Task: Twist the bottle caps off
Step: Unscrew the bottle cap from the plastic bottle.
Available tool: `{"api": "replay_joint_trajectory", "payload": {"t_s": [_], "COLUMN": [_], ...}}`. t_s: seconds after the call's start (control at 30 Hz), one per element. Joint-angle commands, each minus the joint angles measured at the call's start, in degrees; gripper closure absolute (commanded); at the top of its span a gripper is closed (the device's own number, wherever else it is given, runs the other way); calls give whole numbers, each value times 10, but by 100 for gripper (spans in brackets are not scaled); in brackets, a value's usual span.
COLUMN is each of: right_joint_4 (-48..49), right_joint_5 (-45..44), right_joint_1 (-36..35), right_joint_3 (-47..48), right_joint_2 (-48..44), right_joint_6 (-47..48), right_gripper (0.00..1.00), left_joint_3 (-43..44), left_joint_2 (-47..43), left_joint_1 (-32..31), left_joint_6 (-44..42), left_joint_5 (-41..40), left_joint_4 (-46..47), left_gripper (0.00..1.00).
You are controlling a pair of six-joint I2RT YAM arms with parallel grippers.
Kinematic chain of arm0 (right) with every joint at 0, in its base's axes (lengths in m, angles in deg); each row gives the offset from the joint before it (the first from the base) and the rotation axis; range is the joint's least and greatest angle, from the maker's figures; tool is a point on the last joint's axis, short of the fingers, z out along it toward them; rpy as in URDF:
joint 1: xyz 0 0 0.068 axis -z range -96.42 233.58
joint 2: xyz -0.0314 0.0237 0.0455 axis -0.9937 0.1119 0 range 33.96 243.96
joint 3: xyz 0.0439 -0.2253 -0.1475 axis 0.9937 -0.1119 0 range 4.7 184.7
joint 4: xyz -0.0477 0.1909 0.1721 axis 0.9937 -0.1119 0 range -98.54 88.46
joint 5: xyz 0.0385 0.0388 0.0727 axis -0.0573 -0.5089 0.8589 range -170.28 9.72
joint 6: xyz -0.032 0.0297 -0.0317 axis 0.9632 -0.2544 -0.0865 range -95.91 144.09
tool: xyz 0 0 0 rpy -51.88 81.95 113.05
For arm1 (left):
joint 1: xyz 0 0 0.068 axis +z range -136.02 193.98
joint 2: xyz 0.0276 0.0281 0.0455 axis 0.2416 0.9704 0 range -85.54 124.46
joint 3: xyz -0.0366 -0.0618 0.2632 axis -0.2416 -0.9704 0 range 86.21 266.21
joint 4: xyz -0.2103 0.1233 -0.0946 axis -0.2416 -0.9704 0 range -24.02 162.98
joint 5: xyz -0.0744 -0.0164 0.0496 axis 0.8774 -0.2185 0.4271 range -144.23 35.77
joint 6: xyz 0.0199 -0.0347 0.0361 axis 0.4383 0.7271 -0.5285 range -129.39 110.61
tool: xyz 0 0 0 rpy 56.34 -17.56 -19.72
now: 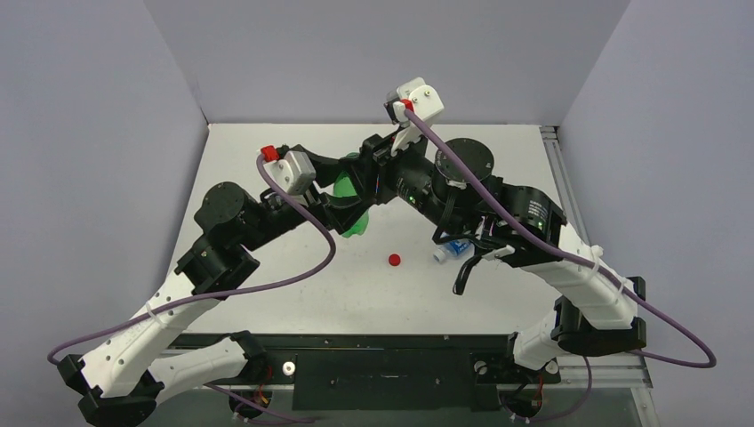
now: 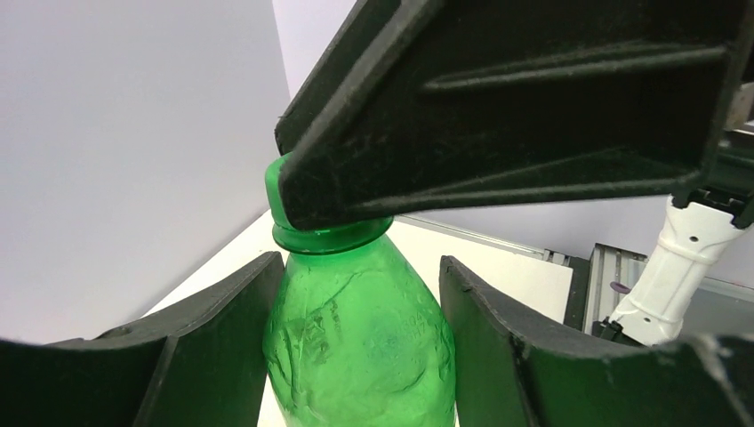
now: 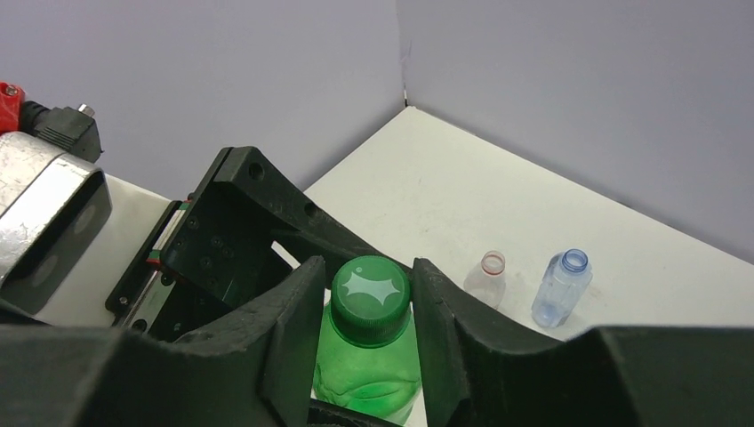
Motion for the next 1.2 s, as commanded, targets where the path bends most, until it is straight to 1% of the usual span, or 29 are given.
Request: {"api": "replay_joint_trajectory", "payload": {"t_s": [0.0, 0.17, 0.23, 0.3, 0.33, 0.37, 0.4, 0.5, 0.53, 0.6, 0.67, 0.7, 0.77, 0.8, 0.83, 0.87, 0.9, 1.03, 1.17], "right_joint_4": [-5, -5, -3, -1, 3, 5, 10, 14, 14, 13, 13, 14, 27, 42, 51, 69, 75, 95, 124], "right_joint_5": [-11, -16, -17, -19, -19, -20, -21, -19, -19, -11, 26, 77, 135, 155, 194, 214, 259, 359, 438], "right_joint_1": [-4, -4, -4, -4, -3, -3, -3, -3, -3, -2, 10, 24, 52, 66, 73, 82, 86, 96, 100], "right_joint_3": [23, 21, 18, 16, 13, 12, 8, 4, 3, 3, 1, 0, -27, -37, -59, -68, -79, -83, -95], "right_joint_2": [9, 5, 4, 3, 1, 0, -4, -8, -8, -10, -15, -18, -32, -46, -52, -63, -67, -74, -83], "right_joint_6": [-7, -8, -8, -8, -8, -7, -7, -7, -7, -6, -7, -9, -15, -19, -19, -20, -18, -4, 4], "right_gripper": [61, 60, 63, 70, 76, 78, 84, 94, 100, 100, 100, 100, 100, 100, 100, 100, 100, 100, 100], "left_joint_3": [5, 6, 4, 4, 4, 4, 3, 2, 1, 1, 0, 0, 0, 0, 1, 3, 5, 14, 25], "left_joint_2": [-3, -4, -4, -4, -4, -4, -4, -5, -6, -6, -7, -8, -12, -14, -15, -15, -16, -13, -7], "left_joint_1": [0, 0, -1, 0, 0, 0, 0, 0, 0, 0, 1, 1, 1, 2, 2, 3, 5, 8, 8], "left_joint_6": [-11, -9, -9, -7, -5, -5, -4, -3, -2, -1, 5, 11, 27, 33, 47, 54, 72, 124, 160], "left_joint_5": [-26, -28, -29, -29, -29, -29, -29, -28, -27, -23, -14, -10, 12, 30, 41, 72, 81, 163, 198], "left_joint_4": [16, 17, 18, 19, 20, 20, 20, 21, 21, 20, 21, 22, 31, 37, 40, 46, 50, 71, 82], "left_gripper": [100, 100, 100, 100, 100, 100, 100, 100, 100, 100, 100, 100, 100, 100, 100, 100, 100, 100, 100]}}
